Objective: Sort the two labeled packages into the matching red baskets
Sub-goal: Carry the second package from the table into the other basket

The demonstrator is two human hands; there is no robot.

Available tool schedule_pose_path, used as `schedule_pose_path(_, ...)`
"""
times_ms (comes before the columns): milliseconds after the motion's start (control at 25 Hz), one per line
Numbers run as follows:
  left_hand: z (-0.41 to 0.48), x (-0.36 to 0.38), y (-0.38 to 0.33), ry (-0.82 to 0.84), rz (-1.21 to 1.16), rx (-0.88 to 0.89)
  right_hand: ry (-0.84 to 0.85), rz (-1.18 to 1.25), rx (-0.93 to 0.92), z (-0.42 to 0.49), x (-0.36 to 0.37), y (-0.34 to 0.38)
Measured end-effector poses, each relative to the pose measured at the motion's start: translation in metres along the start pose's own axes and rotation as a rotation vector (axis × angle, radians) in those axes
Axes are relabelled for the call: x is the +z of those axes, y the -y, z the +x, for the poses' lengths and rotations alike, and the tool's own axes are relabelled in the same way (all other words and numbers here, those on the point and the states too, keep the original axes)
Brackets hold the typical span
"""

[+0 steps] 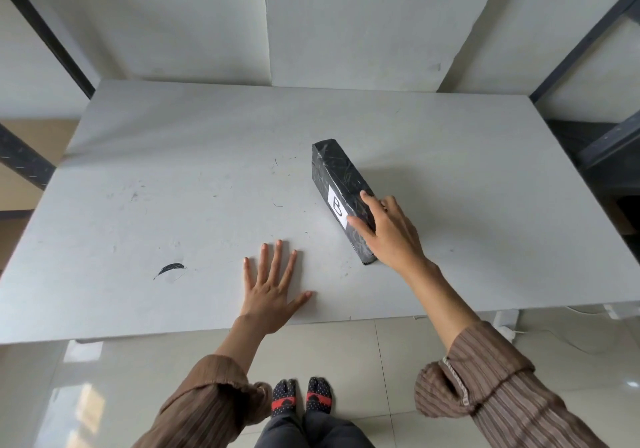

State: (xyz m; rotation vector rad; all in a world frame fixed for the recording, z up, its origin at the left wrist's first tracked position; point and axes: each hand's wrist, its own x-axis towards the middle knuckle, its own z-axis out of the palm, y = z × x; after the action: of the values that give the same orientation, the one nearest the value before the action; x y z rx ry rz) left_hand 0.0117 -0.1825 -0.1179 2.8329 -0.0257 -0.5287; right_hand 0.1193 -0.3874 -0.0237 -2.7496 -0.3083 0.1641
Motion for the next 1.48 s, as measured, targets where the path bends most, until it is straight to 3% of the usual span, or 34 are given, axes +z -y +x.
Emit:
schedule_pose_path(120, 0.000, 0.000, 0.000, 0.001, 0.006, 0.000, -0.063, -0.025, -0.002, 0.000, 0.008, 0.007)
schedule_pose_path(240, 0.000, 0.000, 0.001, -0.002, 0.014, 0.006, -0.076, 0.117, -0.057, 0.003, 0.003, -0.003)
schedule_pose_path(520, 0.000, 0.001, 0.001, -0.007, 0.012, 0.000, 0.181, 0.323, -0.097, 0.046, -0.009, -0.018)
schedule_pose_path(800, 0.000, 0.000, 0.000, 0.008, -0.001, 0.001, 0.284, 0.300, 0.009, 0.083, 0.013, -0.022)
schedule_pose_path(880, 0.000, 0.001, 0.001, 0.004, 0.003, 0.001, 0.248, 0.252, 0.060, 0.081, 0.018, -0.021)
schedule_pose_path(960, 0.000, 0.001, 0.001, -0.002, -0.005, 0.000, 0.106, 0.207, 0.153, 0.069, 0.025, -0.016)
schedule_pose_path(1040, 0.000, 0.001, 0.000, -0.004, -0.007, -0.003, -0.097, 0.208, 0.347, 0.048, 0.032, -0.008)
schedule_pose_path(1120, 0.001, 0.002, 0.001, -0.004, 0.000, -0.007, -0.197, 0.285, 0.557, 0.023, 0.041, 0.002)
schedule_pose_path(1240, 0.001, 0.002, 0.000, 0.005, -0.001, -0.010, -0.139, 0.402, 0.719, 0.004, 0.055, 0.021)
schedule_pose_path(1480, 0.000, 0.002, 0.000, 0.001, -0.003, -0.010, -0.162, 0.518, 0.687, 0.018, 0.053, 0.033)
